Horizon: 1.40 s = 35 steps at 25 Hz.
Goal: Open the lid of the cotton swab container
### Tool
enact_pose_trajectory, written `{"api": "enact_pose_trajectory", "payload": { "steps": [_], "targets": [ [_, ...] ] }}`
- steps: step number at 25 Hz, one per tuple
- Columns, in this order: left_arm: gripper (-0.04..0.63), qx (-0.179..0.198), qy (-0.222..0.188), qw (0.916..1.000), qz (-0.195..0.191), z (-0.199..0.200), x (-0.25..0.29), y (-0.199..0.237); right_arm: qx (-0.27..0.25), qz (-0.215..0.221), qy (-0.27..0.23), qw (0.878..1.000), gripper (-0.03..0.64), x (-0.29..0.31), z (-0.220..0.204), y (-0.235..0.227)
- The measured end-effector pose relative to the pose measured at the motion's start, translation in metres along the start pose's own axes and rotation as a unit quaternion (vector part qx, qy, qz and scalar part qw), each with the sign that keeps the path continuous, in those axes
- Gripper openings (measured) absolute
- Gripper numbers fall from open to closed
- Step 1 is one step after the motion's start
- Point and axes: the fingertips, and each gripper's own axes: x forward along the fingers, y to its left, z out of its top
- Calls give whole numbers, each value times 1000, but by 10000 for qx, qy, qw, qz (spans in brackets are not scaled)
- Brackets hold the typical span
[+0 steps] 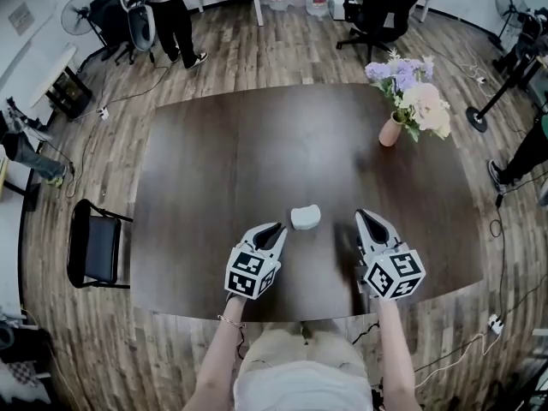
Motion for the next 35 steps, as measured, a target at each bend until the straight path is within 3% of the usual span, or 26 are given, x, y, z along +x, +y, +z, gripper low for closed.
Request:
{"api": "enact_pose_trajectory", "payload": {
  "steps": [3,11,16,23,29,35],
  "targets": [
    [145,158,158,9993,-286,-7,15,-3,102,-54,58,9999,21,4,-10,-6],
    [269,1018,479,9903,-820,-12,50,-18,199,-56,205,9996,21,10,-24,-12],
    [282,1202,579,9852,-1075,-16,67,-25,250,-128,251,9993,21,10,-30,-15],
    [281,1453,661,9809,-1112,-17,82,-24,295,-218,219,9991,21,8,-29,-22],
    [270,1529,702,9790,-1153,-19,87,-24,298,-270,196,9990,21,9,-26,-25],
    [265,1352,792,9798,-1246,-17,84,-26,236,-213,172,9993,21,14,-19,-22]
  ]
}}
